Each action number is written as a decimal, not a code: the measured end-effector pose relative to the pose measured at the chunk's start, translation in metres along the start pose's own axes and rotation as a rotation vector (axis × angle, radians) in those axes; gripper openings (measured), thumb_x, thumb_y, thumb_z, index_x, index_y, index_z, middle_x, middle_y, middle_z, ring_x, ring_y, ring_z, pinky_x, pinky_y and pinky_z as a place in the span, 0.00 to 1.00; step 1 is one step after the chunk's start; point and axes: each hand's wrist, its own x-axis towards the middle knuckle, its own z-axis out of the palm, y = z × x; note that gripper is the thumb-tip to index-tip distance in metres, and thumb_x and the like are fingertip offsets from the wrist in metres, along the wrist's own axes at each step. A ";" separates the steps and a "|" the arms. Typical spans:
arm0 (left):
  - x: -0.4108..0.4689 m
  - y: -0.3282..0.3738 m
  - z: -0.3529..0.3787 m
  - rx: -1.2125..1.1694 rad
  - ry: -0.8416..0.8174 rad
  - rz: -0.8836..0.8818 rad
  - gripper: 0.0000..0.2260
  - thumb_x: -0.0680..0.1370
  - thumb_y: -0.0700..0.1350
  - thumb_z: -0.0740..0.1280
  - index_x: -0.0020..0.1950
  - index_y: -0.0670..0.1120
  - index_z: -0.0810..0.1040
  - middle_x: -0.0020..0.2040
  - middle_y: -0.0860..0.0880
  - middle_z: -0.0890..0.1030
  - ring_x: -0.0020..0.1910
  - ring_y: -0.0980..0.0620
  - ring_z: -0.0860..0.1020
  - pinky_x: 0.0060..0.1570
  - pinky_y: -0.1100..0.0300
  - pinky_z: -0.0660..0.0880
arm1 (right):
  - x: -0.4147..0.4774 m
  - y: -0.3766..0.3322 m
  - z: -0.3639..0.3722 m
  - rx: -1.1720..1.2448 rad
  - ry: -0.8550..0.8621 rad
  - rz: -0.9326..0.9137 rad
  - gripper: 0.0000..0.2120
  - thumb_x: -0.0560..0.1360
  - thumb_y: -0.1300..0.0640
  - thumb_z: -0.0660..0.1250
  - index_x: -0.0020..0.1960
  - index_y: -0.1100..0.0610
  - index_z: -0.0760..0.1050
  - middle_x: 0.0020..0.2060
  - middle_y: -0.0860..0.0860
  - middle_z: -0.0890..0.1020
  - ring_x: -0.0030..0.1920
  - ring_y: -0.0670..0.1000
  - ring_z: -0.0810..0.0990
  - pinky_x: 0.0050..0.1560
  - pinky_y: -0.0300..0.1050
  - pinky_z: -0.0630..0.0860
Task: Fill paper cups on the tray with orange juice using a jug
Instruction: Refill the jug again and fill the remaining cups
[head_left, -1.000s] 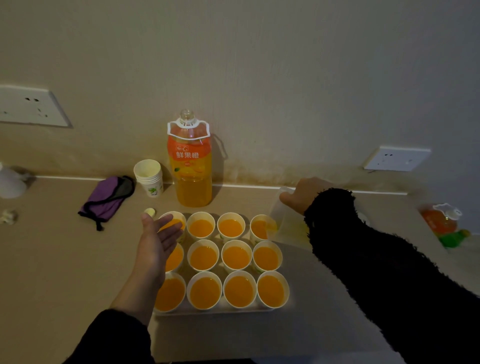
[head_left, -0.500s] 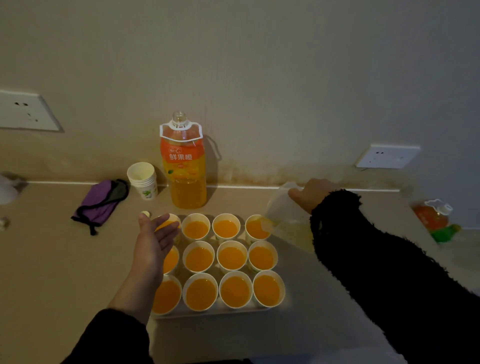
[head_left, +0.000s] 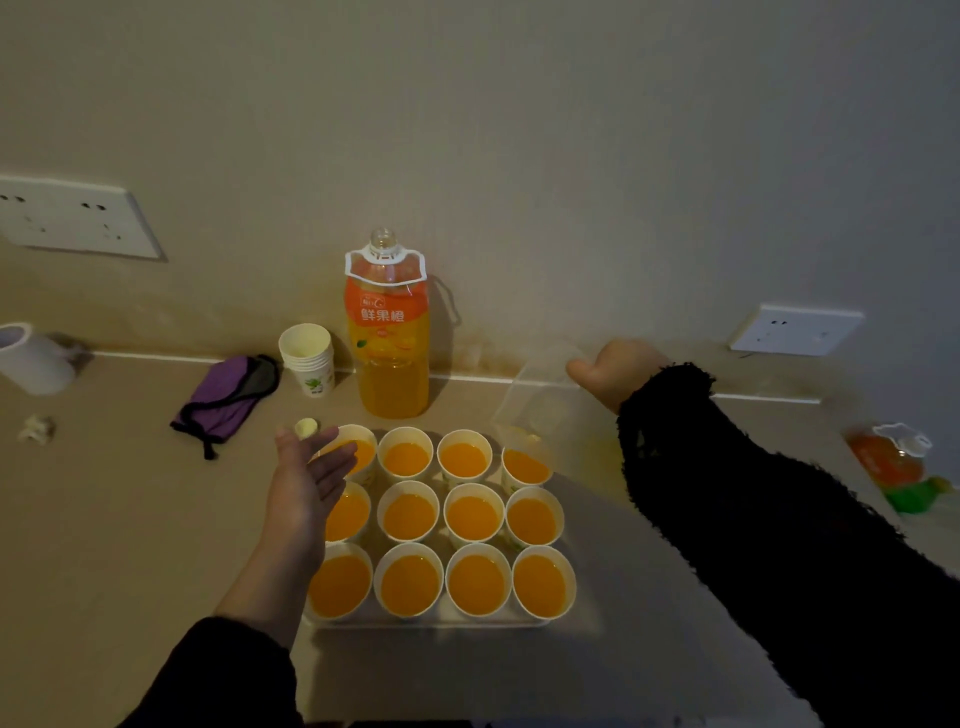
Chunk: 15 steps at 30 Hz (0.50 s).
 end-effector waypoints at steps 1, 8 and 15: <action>-0.001 0.001 -0.002 -0.006 0.005 0.001 0.29 0.81 0.62 0.42 0.61 0.46 0.74 0.56 0.42 0.79 0.59 0.46 0.75 0.69 0.49 0.64 | 0.002 -0.005 0.000 -0.019 -0.012 -0.014 0.24 0.74 0.43 0.58 0.26 0.58 0.63 0.24 0.52 0.65 0.26 0.52 0.65 0.29 0.41 0.58; -0.005 0.002 -0.018 -0.027 0.043 0.005 0.28 0.81 0.62 0.42 0.61 0.46 0.74 0.51 0.45 0.80 0.59 0.46 0.75 0.69 0.49 0.63 | 0.007 -0.035 0.007 -0.145 -0.089 -0.072 0.24 0.74 0.39 0.56 0.31 0.58 0.69 0.30 0.53 0.74 0.31 0.52 0.72 0.31 0.41 0.64; -0.005 0.000 -0.029 -0.015 0.067 0.007 0.30 0.80 0.63 0.42 0.62 0.46 0.74 0.53 0.44 0.79 0.59 0.46 0.75 0.66 0.49 0.65 | 0.008 -0.046 0.016 -0.216 -0.082 -0.102 0.24 0.73 0.37 0.56 0.33 0.57 0.71 0.30 0.53 0.75 0.32 0.51 0.74 0.32 0.40 0.67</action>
